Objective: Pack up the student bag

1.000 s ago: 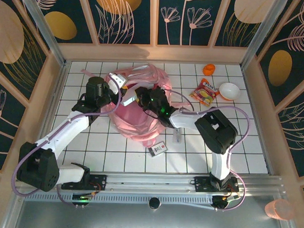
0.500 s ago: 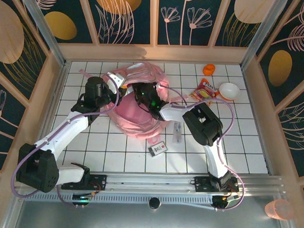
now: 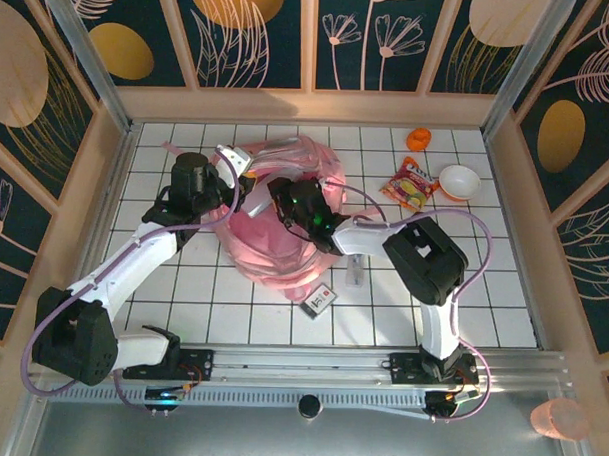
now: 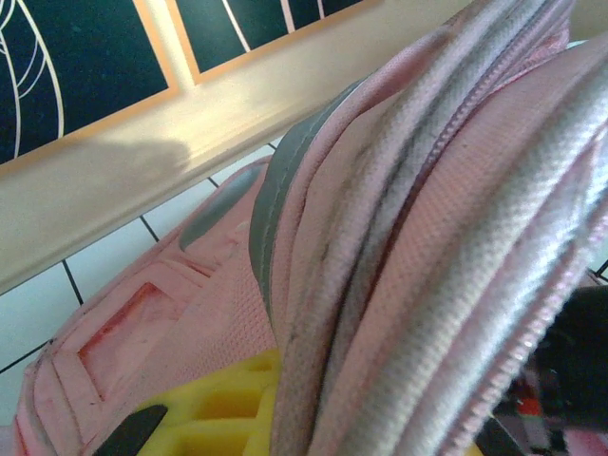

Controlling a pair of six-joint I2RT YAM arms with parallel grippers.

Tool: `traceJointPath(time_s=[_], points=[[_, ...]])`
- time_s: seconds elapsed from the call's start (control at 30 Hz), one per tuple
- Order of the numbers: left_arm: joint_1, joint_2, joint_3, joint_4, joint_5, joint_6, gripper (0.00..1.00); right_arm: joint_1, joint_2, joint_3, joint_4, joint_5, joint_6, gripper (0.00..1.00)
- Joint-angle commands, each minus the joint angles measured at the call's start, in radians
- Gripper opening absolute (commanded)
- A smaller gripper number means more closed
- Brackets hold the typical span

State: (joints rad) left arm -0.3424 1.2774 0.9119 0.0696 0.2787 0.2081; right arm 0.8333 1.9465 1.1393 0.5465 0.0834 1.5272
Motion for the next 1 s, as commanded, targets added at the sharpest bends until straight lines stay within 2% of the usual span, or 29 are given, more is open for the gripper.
traceJointPath(time_s=[0.0, 0.17, 0.27, 0.37, 0.43, 0.63, 0.97], points=[[-0.007, -0.055, 0.077, 0.177, 0.057, -0.009, 0.0, 0.021, -0.071, -0.021, -0.059, -0.012, -0.04, 0.47], [-0.007, -0.05, 0.077, 0.184, 0.059, -0.011, 0.0, 0.047, -0.085, -0.061, -0.043, 0.0, 0.006, 0.39], [-0.006, -0.049, 0.077, 0.192, 0.058, -0.02, 0.0, 0.063, -0.078, -0.036, -0.099, 0.003, -0.019, 0.39], [-0.006, -0.044, 0.077, 0.196, 0.069, -0.035, 0.0, 0.074, -0.061, 0.003, -0.166, 0.014, -0.017, 0.47], [-0.007, -0.043, 0.074, 0.203, 0.076, -0.044, 0.0, 0.073, -0.042, 0.021, -0.163, 0.022, -0.008, 0.47], [-0.006, -0.047, 0.07, 0.204, 0.075, -0.046, 0.0, 0.073, 0.054, 0.096, -0.156, 0.017, 0.001, 0.39], [-0.007, -0.053, 0.067, 0.197, 0.076, -0.039, 0.0, 0.069, 0.177, 0.204, -0.155, 0.012, -0.015, 0.38]])
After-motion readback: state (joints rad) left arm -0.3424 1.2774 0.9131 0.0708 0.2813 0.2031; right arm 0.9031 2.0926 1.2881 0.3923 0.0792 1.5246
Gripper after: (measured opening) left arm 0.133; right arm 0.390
